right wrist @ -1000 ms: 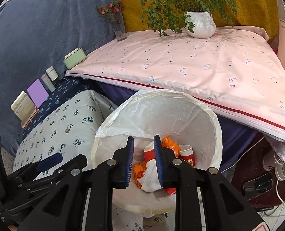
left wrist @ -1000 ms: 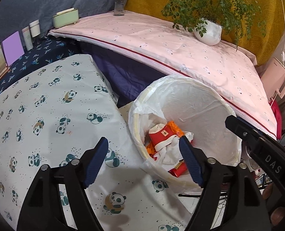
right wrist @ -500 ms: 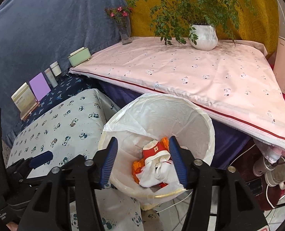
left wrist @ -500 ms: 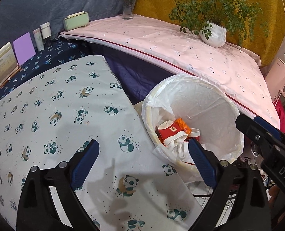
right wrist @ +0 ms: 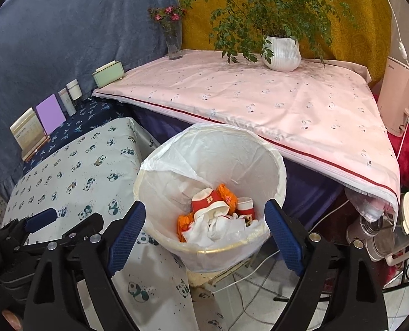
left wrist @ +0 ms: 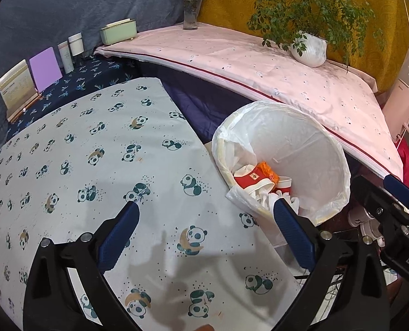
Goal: Collect trash
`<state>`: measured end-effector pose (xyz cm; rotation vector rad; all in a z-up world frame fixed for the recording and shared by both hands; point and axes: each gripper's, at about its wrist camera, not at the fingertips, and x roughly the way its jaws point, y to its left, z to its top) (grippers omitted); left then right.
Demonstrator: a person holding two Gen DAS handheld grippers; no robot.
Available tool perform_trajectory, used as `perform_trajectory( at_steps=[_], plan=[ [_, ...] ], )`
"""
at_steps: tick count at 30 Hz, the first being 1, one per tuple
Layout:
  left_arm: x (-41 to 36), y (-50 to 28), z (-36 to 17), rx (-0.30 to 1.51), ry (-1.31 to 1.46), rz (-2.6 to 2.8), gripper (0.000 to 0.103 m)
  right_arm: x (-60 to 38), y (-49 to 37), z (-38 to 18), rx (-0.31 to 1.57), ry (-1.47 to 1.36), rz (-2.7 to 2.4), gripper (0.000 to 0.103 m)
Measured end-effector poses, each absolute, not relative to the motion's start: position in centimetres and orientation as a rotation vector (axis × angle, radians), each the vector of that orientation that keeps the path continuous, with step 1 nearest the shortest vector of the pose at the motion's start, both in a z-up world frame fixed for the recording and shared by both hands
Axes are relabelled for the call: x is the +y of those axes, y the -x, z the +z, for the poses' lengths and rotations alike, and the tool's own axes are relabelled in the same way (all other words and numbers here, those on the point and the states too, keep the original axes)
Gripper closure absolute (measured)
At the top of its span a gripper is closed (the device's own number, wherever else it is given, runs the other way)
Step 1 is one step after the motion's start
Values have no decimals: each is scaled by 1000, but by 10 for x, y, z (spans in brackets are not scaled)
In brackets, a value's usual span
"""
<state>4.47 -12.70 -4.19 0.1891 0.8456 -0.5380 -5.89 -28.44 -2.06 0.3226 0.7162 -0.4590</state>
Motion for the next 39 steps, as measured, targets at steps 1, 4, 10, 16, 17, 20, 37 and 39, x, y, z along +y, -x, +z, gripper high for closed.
perform_trajectory(
  at_steps=[1, 4, 10, 16, 17, 20, 37, 39],
  plan=[
    [-127, -43, -42, 846, -192, -538, 10, -284, 60, -21, 719, -324, -457, 17],
    [-125, -39, -43, 846, -196, -526, 9, -282, 64, -23, 720, -315, -440, 12],
    [-122, -33, -47, 852, -208, -505, 9, -277, 67, -26, 741, -285, -463, 12],
    [-117, -32, -50, 868, -209, -476, 9, -278, 74, -26, 730, -291, -490, 12],
    [-116, -31, -50, 870, -205, -475, 9, -278, 75, -25, 728, -286, -495, 12],
    [-112, -31, -50, 873, -203, -466, 9, -277, 76, -25, 727, -274, -506, 12],
    [-105, -23, -46, 857, -224, -431, 9, -263, 81, -26, 744, -224, -503, 12],
    [-104, -23, -46, 860, -219, -430, 9, -263, 81, -27, 746, -224, -500, 12]
  ],
)
